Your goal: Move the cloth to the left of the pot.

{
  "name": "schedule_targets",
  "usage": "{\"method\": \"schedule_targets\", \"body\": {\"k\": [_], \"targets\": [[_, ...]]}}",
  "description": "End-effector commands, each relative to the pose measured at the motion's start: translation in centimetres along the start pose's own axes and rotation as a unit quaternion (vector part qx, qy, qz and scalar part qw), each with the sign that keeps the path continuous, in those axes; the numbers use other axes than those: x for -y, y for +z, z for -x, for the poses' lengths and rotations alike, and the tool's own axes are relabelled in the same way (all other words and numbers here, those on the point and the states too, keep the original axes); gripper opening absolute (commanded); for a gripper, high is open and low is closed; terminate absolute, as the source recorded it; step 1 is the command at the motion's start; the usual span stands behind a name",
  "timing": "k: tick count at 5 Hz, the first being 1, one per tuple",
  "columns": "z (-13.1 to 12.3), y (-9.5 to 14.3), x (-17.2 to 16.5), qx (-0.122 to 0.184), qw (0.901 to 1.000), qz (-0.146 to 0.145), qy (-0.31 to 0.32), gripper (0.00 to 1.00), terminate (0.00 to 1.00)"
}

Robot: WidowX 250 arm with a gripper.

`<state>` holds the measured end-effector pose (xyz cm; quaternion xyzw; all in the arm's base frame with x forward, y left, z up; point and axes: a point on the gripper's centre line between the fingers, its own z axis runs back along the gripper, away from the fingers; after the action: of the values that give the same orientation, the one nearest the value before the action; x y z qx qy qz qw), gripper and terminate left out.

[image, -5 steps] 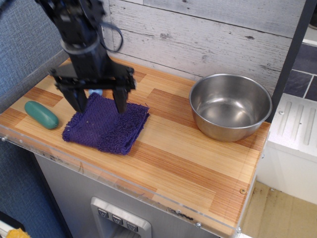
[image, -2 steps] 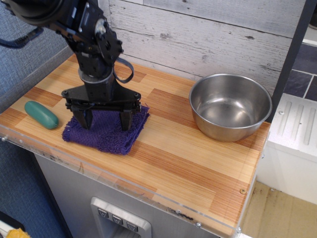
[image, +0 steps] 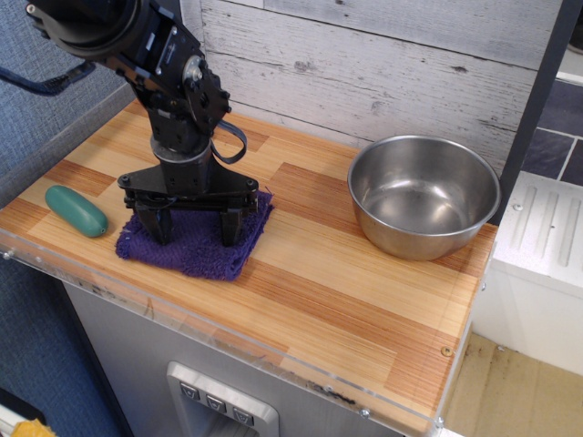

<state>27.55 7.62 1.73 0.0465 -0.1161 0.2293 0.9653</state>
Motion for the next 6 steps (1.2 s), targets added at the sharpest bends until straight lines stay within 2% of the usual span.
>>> {"method": "schedule_targets", "body": {"k": [1, 2, 6], "targets": [[-0.8, -0.3, 1.4, -0.004, 0.9996, 0.028, -0.005, 1.0, 0.0], [-1.6, -0.2, 3.6, -0.005, 0.9984, 0.054, -0.019, 1.0, 0.0], [-5.5, -0.9, 9.0, -0.005, 0.9952, 0.084, -0.05, 1.0, 0.0]]}}
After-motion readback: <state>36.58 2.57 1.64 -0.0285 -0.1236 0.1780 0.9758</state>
